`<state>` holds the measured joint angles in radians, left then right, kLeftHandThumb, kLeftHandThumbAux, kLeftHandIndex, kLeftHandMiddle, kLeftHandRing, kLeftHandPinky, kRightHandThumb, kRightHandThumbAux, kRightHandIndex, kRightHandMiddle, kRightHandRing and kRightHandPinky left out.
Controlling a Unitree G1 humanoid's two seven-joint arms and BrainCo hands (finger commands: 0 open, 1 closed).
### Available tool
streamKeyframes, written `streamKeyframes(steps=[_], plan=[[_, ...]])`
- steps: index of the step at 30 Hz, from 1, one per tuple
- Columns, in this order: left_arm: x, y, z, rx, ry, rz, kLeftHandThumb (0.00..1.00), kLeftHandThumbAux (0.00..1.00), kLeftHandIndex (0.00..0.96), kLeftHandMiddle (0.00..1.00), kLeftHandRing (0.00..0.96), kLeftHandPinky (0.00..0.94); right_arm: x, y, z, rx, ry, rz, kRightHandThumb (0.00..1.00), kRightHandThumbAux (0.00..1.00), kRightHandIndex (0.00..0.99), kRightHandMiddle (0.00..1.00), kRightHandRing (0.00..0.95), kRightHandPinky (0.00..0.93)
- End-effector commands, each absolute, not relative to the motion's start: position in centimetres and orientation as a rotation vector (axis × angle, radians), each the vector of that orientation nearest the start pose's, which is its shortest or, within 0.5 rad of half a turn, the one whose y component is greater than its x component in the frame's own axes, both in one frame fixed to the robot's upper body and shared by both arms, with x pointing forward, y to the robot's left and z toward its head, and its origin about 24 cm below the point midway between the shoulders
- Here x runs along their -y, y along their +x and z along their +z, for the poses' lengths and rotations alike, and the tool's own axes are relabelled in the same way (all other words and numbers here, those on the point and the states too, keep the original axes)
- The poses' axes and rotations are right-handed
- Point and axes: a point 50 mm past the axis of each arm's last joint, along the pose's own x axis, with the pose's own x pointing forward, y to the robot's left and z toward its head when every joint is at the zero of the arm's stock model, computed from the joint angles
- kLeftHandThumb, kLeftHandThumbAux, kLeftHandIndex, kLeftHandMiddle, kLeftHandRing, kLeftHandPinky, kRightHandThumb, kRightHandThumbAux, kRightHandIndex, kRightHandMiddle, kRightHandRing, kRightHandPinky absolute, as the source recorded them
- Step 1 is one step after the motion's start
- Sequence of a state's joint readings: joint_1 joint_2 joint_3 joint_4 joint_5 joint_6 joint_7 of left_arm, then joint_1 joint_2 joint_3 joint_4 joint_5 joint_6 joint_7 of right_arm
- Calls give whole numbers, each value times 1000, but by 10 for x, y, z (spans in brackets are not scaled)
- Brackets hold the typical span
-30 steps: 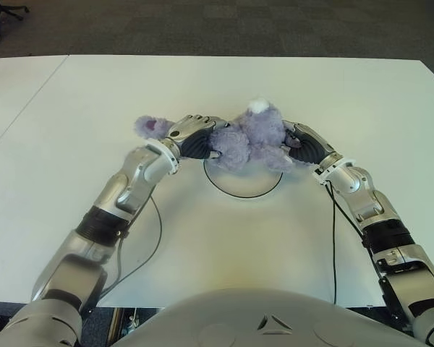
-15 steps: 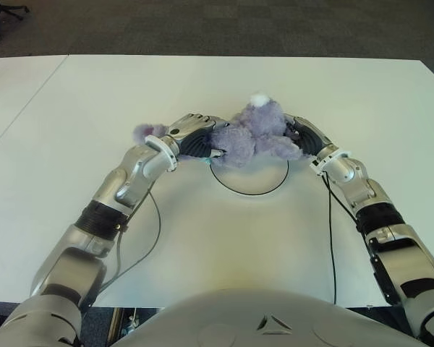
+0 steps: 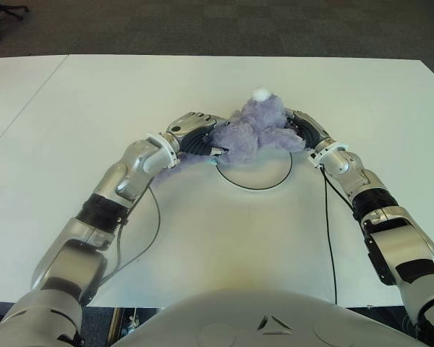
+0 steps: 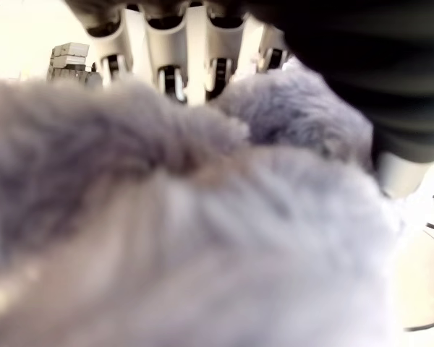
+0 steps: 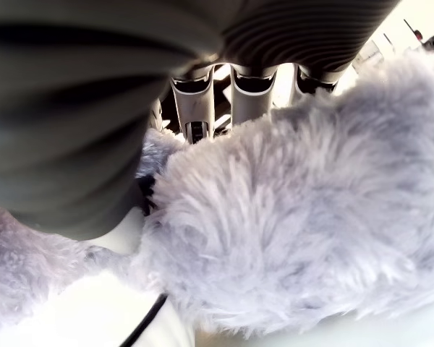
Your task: Put the doll into the plate.
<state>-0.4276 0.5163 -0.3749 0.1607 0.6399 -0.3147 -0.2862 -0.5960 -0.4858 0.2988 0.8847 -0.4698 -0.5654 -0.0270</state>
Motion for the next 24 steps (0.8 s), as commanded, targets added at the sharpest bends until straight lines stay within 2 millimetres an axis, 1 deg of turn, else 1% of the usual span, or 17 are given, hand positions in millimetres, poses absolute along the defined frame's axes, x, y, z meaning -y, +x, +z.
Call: streamKeyframes(steps=[1,2,3,4,5,6,7,8,10,11,12,13,14,15,17,19,24], plan=[[-121,295,97,354,1332,-803,297,437,72,251,272,247,193,334,40,106,-1051,458,728,707,440,836,853,858],[-122,294,100,357,1341,-810,290,399,28,114,96,76,194,334,40,107,-1052,466,724,707,441,835,847,845],[-123,293,104,360,1350,-819,290,381,10,60,33,23,194,334,41,111,-1054,476,721,707,441,834,845,841],[-126,291,113,362,1359,-834,291,375,5,45,16,11,195,329,47,155,-1055,509,720,708,441,834,844,840],[-129,290,118,364,1364,-845,307,339,1,11,3,2,194,325,52,190,-1057,533,707,709,439,817,827,821],[-130,289,122,364,1368,-853,312,330,0,2,0,0,194,322,55,212,-1059,550,704,709,439,813,822,816],[-134,287,128,364,1369,-867,312,329,0,1,0,0,191,311,65,279,-1064,594,704,709,439,812,822,815],[-136,285,131,363,1368,-877,324,301,0,0,0,0,189,303,72,321,-1069,624,688,712,432,751,749,731],[-140,282,138,363,1367,-896,330,287,0,0,0,0,183,284,87,404,-1079,686,682,714,428,711,699,677],[-142,280,140,367,1364,-906,333,281,0,0,0,0,185,281,88,420,-1093,711,680,715,426,691,675,652],[-144,278,142,370,1362,-914,338,266,0,0,0,0,187,280,88,428,-1103,728,677,718,417,579,564,559],[-145,274,143,378,1356,-930,339,264,0,0,0,0,189,278,91,442,-1139,764,676,718,415,560,545,542],[-147,272,145,383,1352,-942,340,245,0,0,0,0,190,277,93,452,-1164,790,355,515,196,287,322,367],[-148,269,143,389,1340,-961,340,240,0,0,0,0,191,274,97,454,-1207,823,270,464,139,217,264,322],[-151,264,143,405,1321,-992,331,231,0,0,0,0,193,271,102,443,-1269,859,227,420,65,106,153,197],[-152,259,145,435,1310,-1031,316,229,0,0,0,0,200,269,106,420,-1316,862,190,370,6,14,68,127],[-156,255,150,477,1307,-1087,305,232,0,0,0,0,204,267,110,405,-1345,816,168,337,0,0,26,100]])
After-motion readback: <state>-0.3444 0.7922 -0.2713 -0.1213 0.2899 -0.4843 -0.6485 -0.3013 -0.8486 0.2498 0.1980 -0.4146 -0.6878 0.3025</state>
